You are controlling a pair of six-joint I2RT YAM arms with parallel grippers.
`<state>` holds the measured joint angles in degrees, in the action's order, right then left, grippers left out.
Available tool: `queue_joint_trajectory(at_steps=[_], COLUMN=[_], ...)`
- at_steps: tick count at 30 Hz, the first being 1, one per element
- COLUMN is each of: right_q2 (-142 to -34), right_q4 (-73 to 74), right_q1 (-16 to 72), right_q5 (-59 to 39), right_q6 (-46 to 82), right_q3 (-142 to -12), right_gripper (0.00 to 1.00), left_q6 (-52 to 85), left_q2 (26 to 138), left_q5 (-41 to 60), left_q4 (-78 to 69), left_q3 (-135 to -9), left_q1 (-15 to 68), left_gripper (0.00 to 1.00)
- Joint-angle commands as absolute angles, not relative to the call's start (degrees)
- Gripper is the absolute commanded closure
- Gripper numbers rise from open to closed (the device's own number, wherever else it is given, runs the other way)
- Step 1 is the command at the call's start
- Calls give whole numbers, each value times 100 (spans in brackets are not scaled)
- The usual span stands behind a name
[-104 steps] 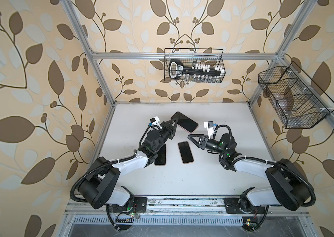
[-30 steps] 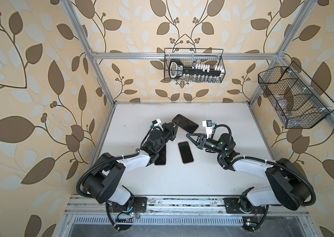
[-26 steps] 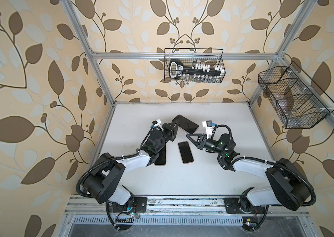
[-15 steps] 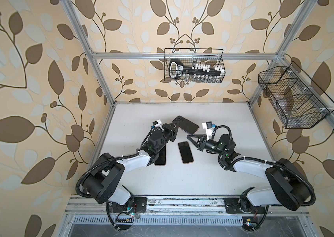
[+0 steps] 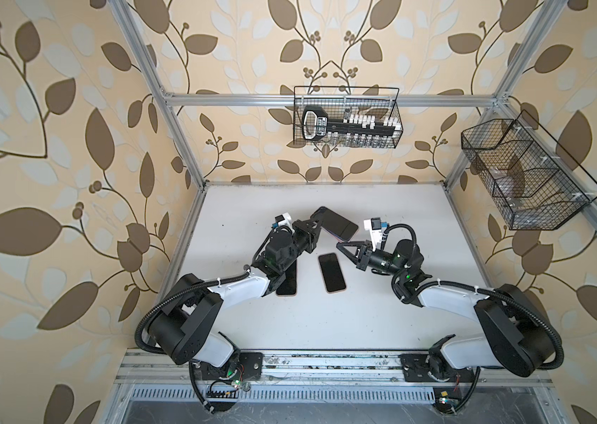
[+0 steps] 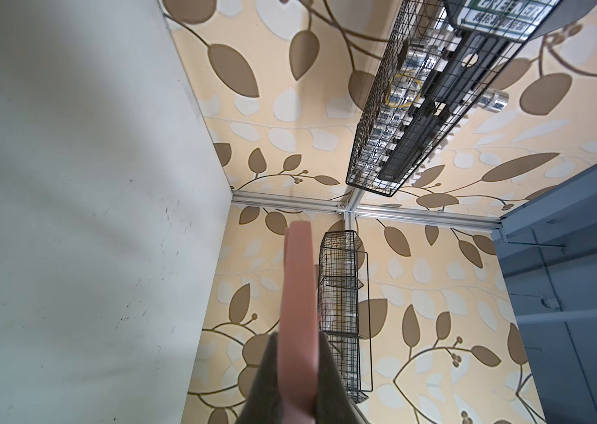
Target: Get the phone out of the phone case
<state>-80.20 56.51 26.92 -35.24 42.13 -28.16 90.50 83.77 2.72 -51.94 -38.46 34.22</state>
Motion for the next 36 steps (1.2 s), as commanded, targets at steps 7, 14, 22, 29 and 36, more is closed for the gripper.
queue_joint_trajectory(at_steps=[7, 14, 22, 29, 36], right_q2=[-7616, -7346, -6852, -6803, -6899], right_q4=[4500, 3779, 2146, 525, -27], right_q1=[2454, 2282, 1979, 1848, 1837], right_q5=[-3855, -4241, -4833, -5101, -4940], right_q6=[3847, 3586, 2648, 1690, 1237], right_q3=[-3141, -3338, -3768, -4467, -4888], right_gripper=[81, 53, 29, 19, 13], left_q6=[8532, 8226, 7703, 6746, 5512], left_q2=[8200, 8185, 8036, 8053, 8200], left_q5=[651, 724, 1497, 2772, 3965], left_q4=[-5731, -5537, -4952, -3968, -2608], left_q3=[-4322, -4409, -4652, -5297, -6279], left_q1=[3480, 3401, 2751, 2081, 1727], left_gripper=[100, 100, 100, 100, 100])
